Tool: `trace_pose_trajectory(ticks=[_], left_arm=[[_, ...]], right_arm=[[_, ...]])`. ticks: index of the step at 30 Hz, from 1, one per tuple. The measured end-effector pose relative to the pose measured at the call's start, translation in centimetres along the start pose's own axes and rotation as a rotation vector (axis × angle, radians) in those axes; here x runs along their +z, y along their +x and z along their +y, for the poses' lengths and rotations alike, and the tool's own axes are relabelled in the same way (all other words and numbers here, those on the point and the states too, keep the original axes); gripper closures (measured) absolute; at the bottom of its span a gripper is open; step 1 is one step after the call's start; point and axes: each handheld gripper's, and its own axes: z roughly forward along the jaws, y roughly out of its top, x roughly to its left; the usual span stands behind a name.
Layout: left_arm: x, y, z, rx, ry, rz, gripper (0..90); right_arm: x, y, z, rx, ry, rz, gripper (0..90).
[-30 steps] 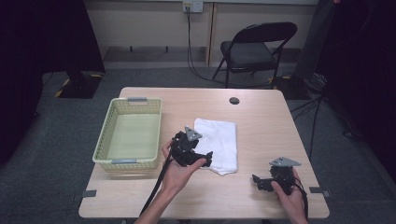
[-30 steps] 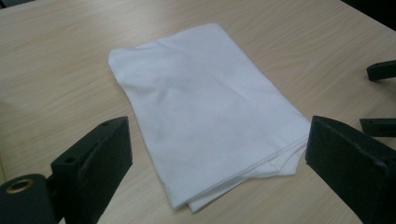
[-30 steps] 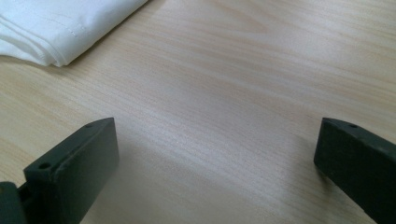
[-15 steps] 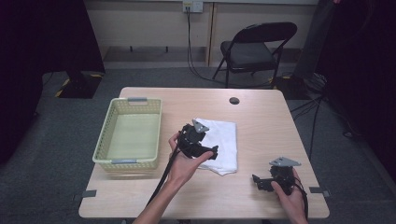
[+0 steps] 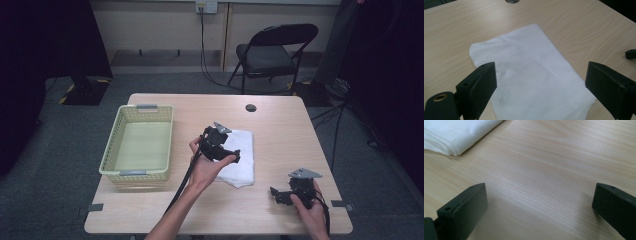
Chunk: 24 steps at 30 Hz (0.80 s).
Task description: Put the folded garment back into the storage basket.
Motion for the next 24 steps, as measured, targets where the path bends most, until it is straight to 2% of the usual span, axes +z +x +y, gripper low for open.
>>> trace_pose_trajectory(ticks=[2, 5, 9, 14, 15, 24], left_arm=[[0.2, 0.0, 0.1, -0.003, -0.002, 0.003, 10.7], [1.0, 0.3, 0.2, -0.033, 0.001, -0.004, 10.6], [2.1, 0.5, 0.2, -0.040, 0.019, 0.008, 10.5], [3.2, 0.4, -0.1, -0.053, 0.036, 0.003, 12.3], [3.6, 0.2, -0.3, -0.047, 0.043, 0.016, 12.0], [5.3, -0.2, -0.4, -0.067, 0.050, 0.021, 11.7]], right_arm=[[0.0, 0.0, 0.0, 0.000, 0.000, 0.000, 0.0], [0.0, 0.0, 0.0, 0.000, 0.000, 0.000, 0.0], [0.0, 0.0, 0.0, 0.000, 0.000, 0.000, 0.0], [0.0, 0.0, 0.0, 0.000, 0.000, 0.000, 0.0], [0.0, 0.0, 0.0, 0.000, 0.000, 0.000, 0.0], [0.0, 0.0, 0.0, 0.000, 0.000, 0.000, 0.0]])
